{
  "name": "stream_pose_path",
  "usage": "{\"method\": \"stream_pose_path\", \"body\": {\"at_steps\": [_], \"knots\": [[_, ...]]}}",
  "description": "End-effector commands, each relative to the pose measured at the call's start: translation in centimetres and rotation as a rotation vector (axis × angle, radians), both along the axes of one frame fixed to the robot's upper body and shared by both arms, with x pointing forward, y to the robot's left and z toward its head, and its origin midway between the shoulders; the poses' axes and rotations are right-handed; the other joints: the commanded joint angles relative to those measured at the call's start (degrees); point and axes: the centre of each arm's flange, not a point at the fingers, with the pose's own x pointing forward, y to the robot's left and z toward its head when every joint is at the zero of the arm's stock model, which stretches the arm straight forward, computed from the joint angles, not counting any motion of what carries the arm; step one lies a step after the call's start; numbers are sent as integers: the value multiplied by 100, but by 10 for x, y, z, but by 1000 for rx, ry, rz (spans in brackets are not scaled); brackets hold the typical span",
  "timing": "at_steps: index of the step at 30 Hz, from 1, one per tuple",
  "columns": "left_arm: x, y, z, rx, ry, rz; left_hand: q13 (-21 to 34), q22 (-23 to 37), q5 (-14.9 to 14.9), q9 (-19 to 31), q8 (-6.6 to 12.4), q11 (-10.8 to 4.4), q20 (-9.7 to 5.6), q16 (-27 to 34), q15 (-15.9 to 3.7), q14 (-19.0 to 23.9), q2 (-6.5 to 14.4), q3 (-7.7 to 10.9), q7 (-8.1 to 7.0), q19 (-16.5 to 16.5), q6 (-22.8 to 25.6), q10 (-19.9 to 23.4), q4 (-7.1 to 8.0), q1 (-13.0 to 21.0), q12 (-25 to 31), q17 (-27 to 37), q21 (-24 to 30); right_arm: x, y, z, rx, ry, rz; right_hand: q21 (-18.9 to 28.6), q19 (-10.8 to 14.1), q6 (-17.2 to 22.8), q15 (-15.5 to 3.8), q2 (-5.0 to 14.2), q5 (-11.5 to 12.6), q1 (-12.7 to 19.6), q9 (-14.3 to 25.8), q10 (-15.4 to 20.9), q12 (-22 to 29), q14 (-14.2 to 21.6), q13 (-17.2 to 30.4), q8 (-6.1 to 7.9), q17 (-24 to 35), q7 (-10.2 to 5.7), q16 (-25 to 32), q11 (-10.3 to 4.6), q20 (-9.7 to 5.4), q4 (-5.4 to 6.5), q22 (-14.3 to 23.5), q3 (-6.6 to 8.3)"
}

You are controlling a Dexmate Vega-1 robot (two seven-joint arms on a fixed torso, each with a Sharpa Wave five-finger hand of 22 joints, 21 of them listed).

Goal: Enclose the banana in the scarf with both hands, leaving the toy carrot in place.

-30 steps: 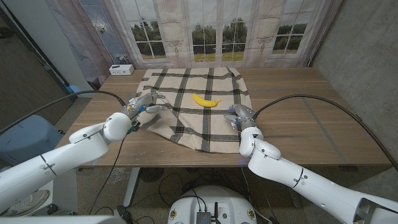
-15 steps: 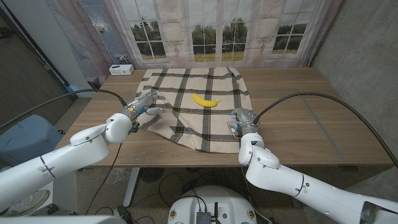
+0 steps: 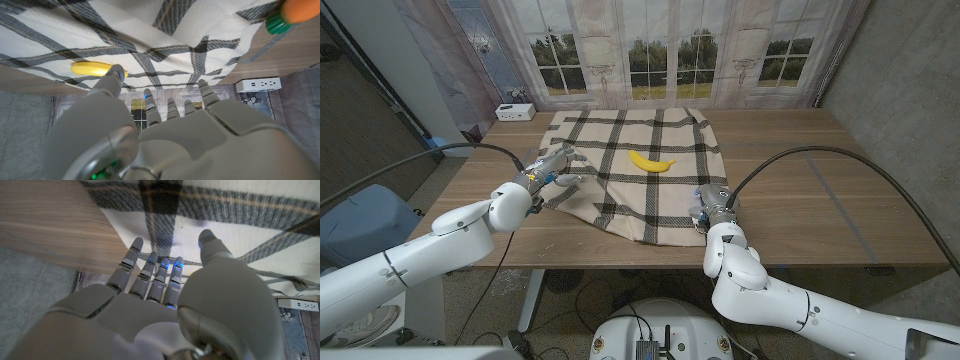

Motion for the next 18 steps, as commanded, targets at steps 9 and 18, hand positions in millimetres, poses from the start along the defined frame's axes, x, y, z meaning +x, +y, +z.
{"method": "stream_pose_path", "body": {"at_steps": [9, 18], "knots": [[7, -9, -2, 26, 10, -47, 21, 8, 52, 24, -40, -8, -10, -7, -38, -199, -11, -73, 52, 25, 23, -33, 45, 58, -12, 4, -39, -55, -11, 4, -76, 12, -135, -28, -27, -50, -531, 2, 63, -34, 15, -10, -9, -77, 13, -2, 43, -12, 2, 27, -19, 92, 7, 11], [11, -12, -2, 26, 0, -71, 22, 9, 49, 26, -73, -7, -20, -5, -43, -223, -13, -112, 51, 26, 27, -32, 72, 46, -16, 3, -47, -76, -12, 6, -77, 31, -197, -51, -53, -131, -485, 28, 78, -121, 17, -132, -56, -175, 19, -24, 69, -11, -7, 125, -3, 146, 9, 4]]}}
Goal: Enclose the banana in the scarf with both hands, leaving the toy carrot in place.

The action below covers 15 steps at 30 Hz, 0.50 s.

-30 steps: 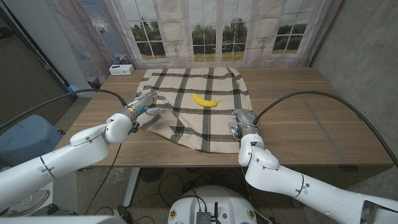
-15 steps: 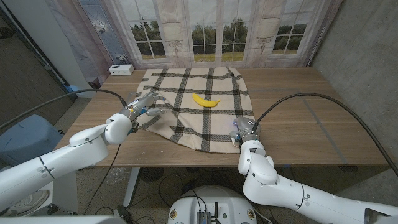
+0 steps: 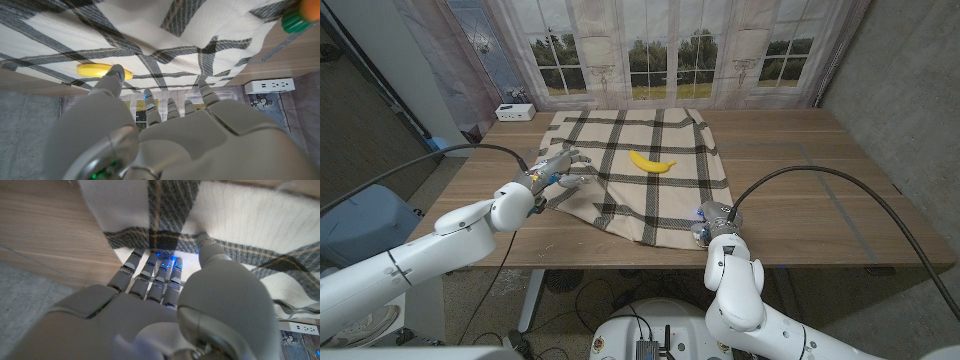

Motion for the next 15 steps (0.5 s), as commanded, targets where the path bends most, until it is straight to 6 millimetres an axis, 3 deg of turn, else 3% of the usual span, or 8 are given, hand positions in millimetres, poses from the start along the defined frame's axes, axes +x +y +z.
{"method": "stream_pose_path", "body": {"at_steps": [1, 7, 12, 15], "knots": [[5, -5, -1, 6, -5, -32, 22, 9, 49, 27, -39, -2, -17, -4, -39, -222, -13, -53, 53, 28, 26, -33, 10, 46, -18, 3, -2, -50, -19, 28, -84, -129, -191, 17, -35, -121, -457, 3, 37, -127, 17, -93, -64, -109, 21, -38, 46, -4, 5, 74, 33, 81, 34, -21], [7, -5, -3, -4, -4, -43, 22, 10, 50, 28, -57, 1, -18, 1, -38, -228, -11, -75, 59, 27, 38, -30, 20, 48, -20, 3, -9, -61, -21, 35, -73, -104, -197, -70, -201, -296, -326, -64, 13, -712, 22, -310, -118, -332, 31, -57, 122, 60, 4, 229, 117, 345, 42, -255], [10, -4, -6, -10, 3, -51, 22, 11, 50, 29, -68, 5, -21, 3, -38, -232, -8, -89, 64, 28, 47, -31, 27, 51, -22, 2, -12, -65, -18, 40, -111, -95, -193, -169, -434, -479, -257, -189, 12, -922, 23, -518, -160, -571, 36, -78, 121, 51, -46, 285, 217, 377, 44, -356], [11, -3, -7, -13, 3, -53, 23, 11, 51, 30, -78, 4, -21, 3, -36, -238, -4, -102, 69, 28, 56, -34, 31, 55, -25, 2, -16, -66, -15, 42, -141, -75, -202, -190, -485, -538, -265, -269, 26, -920, 23, -578, -167, -679, 36, -81, 104, 24, -76, 245, 243, 335, 44, -379]]}}
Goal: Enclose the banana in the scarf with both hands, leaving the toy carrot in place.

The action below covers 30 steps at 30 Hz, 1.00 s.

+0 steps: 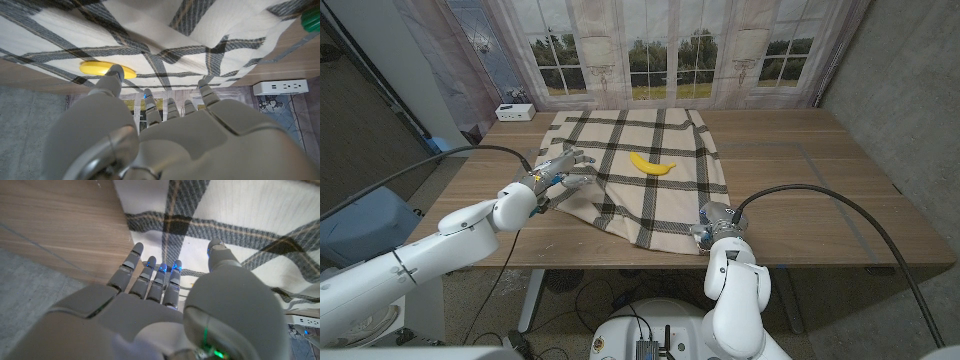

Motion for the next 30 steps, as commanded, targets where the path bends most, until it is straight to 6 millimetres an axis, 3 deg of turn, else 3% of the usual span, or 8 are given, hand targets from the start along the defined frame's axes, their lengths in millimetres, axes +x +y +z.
{"method": "stream_pose_path", "body": {"at_steps": [1, 6, 9, 14, 19, 22, 26, 30], "knots": [[5, 1, -4, -12, 5, -19, 23, 11, 51, 30, -20, 0, -25, 4, -41, -238, -4, -34, 35, 29, 26, -34, 10, 54, -4, 2, -16, -20, -9, 19, -138, 4, -133, -39, -98, -111, -288, -99, 50, 41, 10, -144, -23, -168, 9, -9, -16, -53, -48, -100, 20, -108, 10, -19], [6, 3, -3, -13, 5, -17, 23, 12, 51, 31, -37, 2, -25, 6, -34, -240, -4, -54, 35, 29, 24, -36, 19, 51, -7, 2, -20, -18, -4, 22, -168, 61, -148, -46, -126, -199, -314, -62, 140, 367, 14, -275, -21, -305, 10, 13, -56, -169, -50, -367, -7, -310, 10, 125], [8, 3, -3, -13, 9, -19, 23, 12, 51, 32, -44, 17, -29, 7, -34, -244, -3, -64, 40, 28, 30, -38, 22, 51, -8, 2, -23, -15, -1, 24, -175, 126, -172, -71, -205, -347, -292, -53, 180, 522, 17, -446, -47, -458, 12, -10, -75, -249, -71, -454, -15, -393, 9, 197], [10, 3, -1, -14, 4, -22, 23, 12, 51, 32, -57, 14, -33, 7, -35, -249, -1, -80, 35, 29, 32, -53, 27, 52, -16, 2, -26, -7, 0, 25, -177, 223, -201, -123, -384, -658, -228, -63, 207, 538, 20, -636, -43, -615, 19, -68, -81, -305, -62, -493, 1, -390, 8, 220], [11, 4, 0, -15, 2, -20, 24, 13, 52, 33, -81, 24, -23, 8, -20, -256, 1, -103, 46, 24, 19, -62, 35, 51, -21, 2, -32, -2, 2, 25, -184, 268, -208, -109, -404, -1076, -232, -96, 242, 615, 21, -823, -37, -655, 32, -112, -94, -407, -34, -557, -7, -424, 6, 252], [12, 4, 1, -15, 6, -22, 24, 14, 52, 34, -88, 16, -29, 9, -26, -258, 4, -115, 41, 22, 24, -67, 38, 51, -23, 2, -35, 4, 5, 25, -183, 300, -201, -105, -431, -1309, -195, -121, 275, 670, 20, -979, -33, -706, 43, -96, -98, -626, -29, -605, -16, -436, 4, 272], [13, 5, 2, -16, 11, -15, 24, 14, 52, 34, -104, 10, -29, 8, -27, -268, 7, -130, 51, 16, 12, -87, 42, 53, -31, 2, -40, 12, 8, 24, -193, 319, -172, -181, -731, -1568, -34, -111, 342, 749, 17, -1338, -43, -949, 61, -64, -91, -689, -56, -439, 80, -426, 2, 314], [13, 6, 3, -17, 14, -14, 24, 15, 53, 35, -120, 11, -28, 5, -27, -284, 10, -149, 51, 11, 2, -95, 48, 52, -34, 2, -45, 21, 13, 22, -210, 340, -150, -238, -1079, -1674, 74, -83, 412, 833, 17, -1664, -61, -1169, 66, -27, -87, -695, -65, -366, 142, -416, -2, 347]]}}
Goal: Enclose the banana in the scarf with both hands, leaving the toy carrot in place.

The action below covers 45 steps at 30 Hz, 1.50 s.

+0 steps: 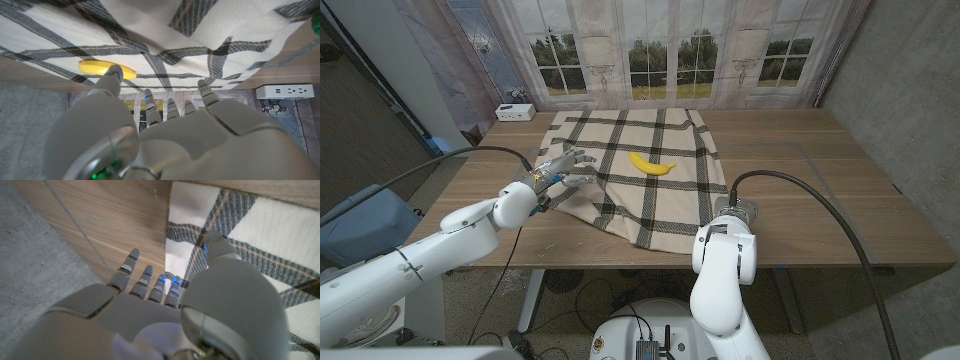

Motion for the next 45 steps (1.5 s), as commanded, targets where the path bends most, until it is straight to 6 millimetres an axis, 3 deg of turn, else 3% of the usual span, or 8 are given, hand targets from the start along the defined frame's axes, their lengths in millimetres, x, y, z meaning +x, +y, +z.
{"method": "stream_pose_path", "body": {"at_steps": [1, 11, 16, 20, 25, 33, 38, 45], "knots": [[3, 2, 2, -5, 9, 4, 24, 15, 53, 6, -20, -1, 9, 5, -23, -284, 11, -29, 55, -20, -6, -76, 20, 51, -14, 2, -1, 22, 10, -5, -28, 103, 29, -37, -270, -100, 68, -4, 75, 95, 18, -265, -8, -177, 12, 60, 11, -6, -24, 55, 81, 6, 7, 63], [2, 2, 3, -13, 13, 6, 25, 18, 53, 8, -42, -13, -5, 5, -43, -302, 19, -73, 67, -19, -8, -96, 35, 42, -21, 2, -5, 45, 24, -9, -59, 116, 106, 70, -243, 82, -90, -19, 158, 197, 19, 66, 216, -35, 9, 173, 13, 15, 110, -420, 25, 2, -1, 95], [2, 3, 3, -20, 12, 5, 26, 19, 52, 9, -52, -17, -14, 7, -49, -305, 16, -96, 75, -19, -14, -98, 43, 31, -20, 2, -6, 56, 24, -17, -74, 124, 104, 157, -31, 319, -236, -12, 217, 269, 9, 409, 337, 318, 4, 223, 42, 10, 277, -442, -71, 12, -5, 132], [2, 4, 4, -27, 14, 6, 26, 19, 52, 9, -54, -15, -12, 7, -52, -310, 16, -108, 77, -18, -10, -98, 47, 26, -20, 2, -7, 63, 23, -24, -90, 81, 124, 313, 495, 667, -458, 2, 290, 321, -1, 882, 487, 840, 22, 272, 217, 76, 631, -357, -334, 45, 3, 51], [3, 4, 4, -27, 18, 7, 26, 20, 52, 9, -62, -2, -17, 4, -56, -324, 16, -128, 72, -19, -13, -106, 56, 13, -22, 2, -9, 66, 21, -34, -126, -65, 176, 609, 1589, 2475, -1051, 11, 455, 753, -3, 2688, 1270, 2359, 236, 563, 1130, 202, 2098, -176, -687, 12, 49, -424], [4, 6, 5, -30, 20, 14, 26, 22, 51, 10, -73, -7, -19, 6, -55, -335, 19, -170, 87, -23, -18, -113, 74, -14, -23, 2, -12, 73, 15, -42, -129, -244, 243, 938, 2241, 4420, -1099, 263, 452, 1524, 73, 4391, 2476, 3479, 800, 809, 2477, 361, 3475, -92, -847, 27, 133, -797], [5, 7, 6, -31, 22, 17, 26, 23, 52, 11, -80, -8, -28, 6, -58, -340, 23, -188, 88, -26, -25, -115, 82, -25, -23, 2, -14, 77, 14, -42, -116, -359, 279, 1135, 2457, 5308, -1074, 679, 253, 1653, 133, 5043, 3012, 4017, 1152, 1118, 2711, 600, 3838, -8, -860, 136, 178, -891], [6, 8, 6, -34, 24, 5, 26, 24, 55, 11, -88, -13, -29, 10, -55, -340, 29, -220, 88, -31, -33, -111, 89, -36, -20, 2, -17, 86, 15, -30, -50, -474, 291, 1199, 2472, 5442, -1021, 838, 148, 1525, 118, 5160, 3137, 4137, 1268, 1139, 2729, 726, 3877, 135, -825, 248, 197, -959]]}}
